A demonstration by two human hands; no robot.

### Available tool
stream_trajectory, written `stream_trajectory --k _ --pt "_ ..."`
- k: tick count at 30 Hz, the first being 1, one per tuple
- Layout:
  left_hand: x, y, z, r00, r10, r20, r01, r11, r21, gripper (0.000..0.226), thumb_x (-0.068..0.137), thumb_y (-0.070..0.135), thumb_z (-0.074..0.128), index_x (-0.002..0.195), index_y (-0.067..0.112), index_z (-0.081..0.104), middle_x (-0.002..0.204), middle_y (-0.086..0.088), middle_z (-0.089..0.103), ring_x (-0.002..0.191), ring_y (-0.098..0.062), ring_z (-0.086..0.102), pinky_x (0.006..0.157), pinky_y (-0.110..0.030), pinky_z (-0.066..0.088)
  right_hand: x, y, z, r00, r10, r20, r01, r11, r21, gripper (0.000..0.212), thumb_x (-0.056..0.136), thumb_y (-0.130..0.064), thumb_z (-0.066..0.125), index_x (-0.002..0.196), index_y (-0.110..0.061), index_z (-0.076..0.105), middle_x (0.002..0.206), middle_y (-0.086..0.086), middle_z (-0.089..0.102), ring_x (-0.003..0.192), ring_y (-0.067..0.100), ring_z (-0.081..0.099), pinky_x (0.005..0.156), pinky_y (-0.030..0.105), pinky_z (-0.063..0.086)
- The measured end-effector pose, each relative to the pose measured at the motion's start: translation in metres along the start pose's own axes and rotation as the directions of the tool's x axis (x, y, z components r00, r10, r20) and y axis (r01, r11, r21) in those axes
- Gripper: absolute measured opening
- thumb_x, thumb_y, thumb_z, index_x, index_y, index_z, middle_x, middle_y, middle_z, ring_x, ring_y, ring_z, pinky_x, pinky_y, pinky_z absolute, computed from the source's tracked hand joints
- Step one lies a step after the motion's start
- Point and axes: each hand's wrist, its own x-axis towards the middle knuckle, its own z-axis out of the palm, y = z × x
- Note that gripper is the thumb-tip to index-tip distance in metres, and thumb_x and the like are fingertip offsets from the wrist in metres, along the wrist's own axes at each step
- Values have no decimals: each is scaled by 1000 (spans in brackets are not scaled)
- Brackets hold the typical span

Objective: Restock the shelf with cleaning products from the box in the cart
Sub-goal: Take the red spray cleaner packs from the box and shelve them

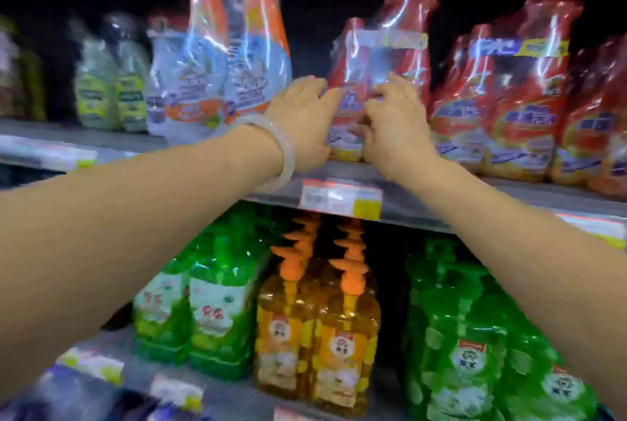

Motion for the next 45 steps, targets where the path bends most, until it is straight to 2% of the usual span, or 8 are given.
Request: stream_trajectory --k 7,11,17,28,31,35,39,45 --pt "-131 -111 -49 916 -376 137 318 891 324 73 78 34 69 137 6 37 139 -17 42 130 -35 37 107 -46 34 6 -181 28 954 -301 -16 290 904 312 45 83 -36 65 111 -1 63 128 21 48 126 34 38 99 41 31" --pt "-223 -158 -83 787 -582 207 435 760 483 78 75 36 72 137 4 36 139 -18 39 132 -34 34 108 -46 32 -19 -286 43 862 -501 76 424 795 434 59 76 -42 71 117 -3 56 130 21 46 131 34 33 106 40 29" --pt "-349 -232 -139 589 -778 218 507 566 650 83 77 39 71 141 8 29 147 -14 32 141 -32 21 114 -46 25 -41 -438 40 726 -661 189 453 667 592 70 79 -43 70 131 -7 40 138 16 35 132 33 28 107 41 28" --pt "-544 -397 -229 329 -927 178 568 345 747 69 84 42 64 138 14 33 143 -13 37 135 -31 28 110 -45 31 -48 -717 49 597 -767 236 428 553 715 70 80 -43 69 132 -7 38 137 17 35 132 34 31 106 42 33" --pt "-577 -437 -240 259 -947 190 584 310 750 70 82 41 65 138 15 32 147 -11 32 139 -29 23 113 -44 27 -47 -779 57 556 -790 256 436 540 720 65 81 -45 67 129 -9 40 139 16 34 133 34 29 108 43 32" --pt "-611 -494 -247 234 -951 200 576 301 760 77 83 46 62 143 13 26 151 -10 27 143 -28 18 115 -44 24 -41 -853 73 517 -816 258 460 519 720 71 84 -44 65 137 -10 33 150 15 23 142 32 16 113 42 24" --pt "-643 -564 -244 209 -958 198 560 283 779 85 81 44 65 147 15 19 151 -9 26 143 -27 16 116 -42 23 -24 -925 101 504 -832 234 469 491 734 67 84 -43 65 134 -10 36 145 14 29 138 32 21 111 41 25" --pt "-675 -680 -245 161 -971 175 520 234 822 76 84 34 64 145 13 23 150 -11 27 142 -29 18 115 -41 23 26 -1039 158 483 -852 201 480 450 753 68 84 -40 65 136 -10 34 148 14 25 139 33 19 111 42 27"
